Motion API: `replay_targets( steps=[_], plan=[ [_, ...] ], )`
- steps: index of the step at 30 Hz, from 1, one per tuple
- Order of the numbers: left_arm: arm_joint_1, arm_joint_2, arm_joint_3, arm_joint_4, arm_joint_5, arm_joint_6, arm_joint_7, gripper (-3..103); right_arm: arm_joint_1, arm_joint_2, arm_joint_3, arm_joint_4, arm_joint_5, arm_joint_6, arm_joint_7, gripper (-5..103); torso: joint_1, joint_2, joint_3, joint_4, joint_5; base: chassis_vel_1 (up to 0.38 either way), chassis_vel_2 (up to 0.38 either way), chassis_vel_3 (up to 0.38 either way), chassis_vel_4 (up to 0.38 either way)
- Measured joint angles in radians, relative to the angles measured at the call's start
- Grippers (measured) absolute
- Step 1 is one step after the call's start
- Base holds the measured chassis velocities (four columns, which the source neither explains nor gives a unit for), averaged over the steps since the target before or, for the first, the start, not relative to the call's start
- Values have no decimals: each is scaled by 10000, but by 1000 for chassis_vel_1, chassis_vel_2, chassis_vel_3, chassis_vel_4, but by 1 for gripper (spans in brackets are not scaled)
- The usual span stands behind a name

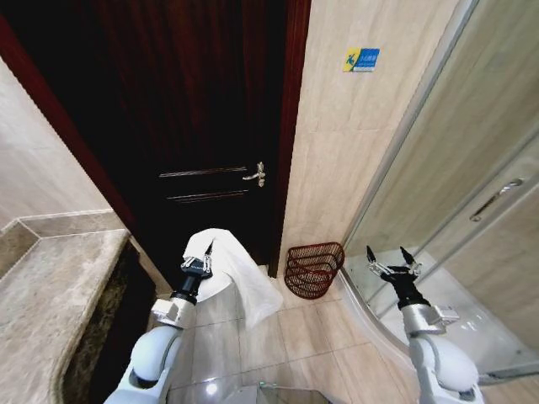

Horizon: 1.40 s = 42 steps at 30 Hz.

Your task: Discard the used towel into the hamper.

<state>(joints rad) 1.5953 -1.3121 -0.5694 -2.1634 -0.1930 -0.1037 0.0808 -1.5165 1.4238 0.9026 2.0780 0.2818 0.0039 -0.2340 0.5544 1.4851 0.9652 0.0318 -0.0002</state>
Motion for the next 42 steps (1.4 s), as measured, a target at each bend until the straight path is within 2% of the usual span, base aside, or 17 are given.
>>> replay_targets(
  steps=[5,11,21,35,42],
  plan=[
    [73,-3,-18,-2,116,4,191,3,6,45,-36,0,10,122,127,100,-18,-40,-23,1,2,0,0,0,0],
    [74,9,-21,-21,122,21,190,3,21,74,-65,-2,14,147,193,100,-148,-323,-171,1,2,0,0,0,0],
    [84,-14,-23,-7,159,3,210,3,79,81,-118,-142,44,403,277,100,-498,-1077,-578,1,2,0,0,0,0],
    [87,-24,-27,6,220,-4,285,3,142,48,-120,-274,-10,446,459,100,-838,-1793,-950,0,2,0,0,0,0],
    [149,-18,-66,7,303,-36,310,3,136,44,-91,-353,34,546,499,100,-1064,-2290,-1230,1,2,-19,8,10,-20]
  ],
)
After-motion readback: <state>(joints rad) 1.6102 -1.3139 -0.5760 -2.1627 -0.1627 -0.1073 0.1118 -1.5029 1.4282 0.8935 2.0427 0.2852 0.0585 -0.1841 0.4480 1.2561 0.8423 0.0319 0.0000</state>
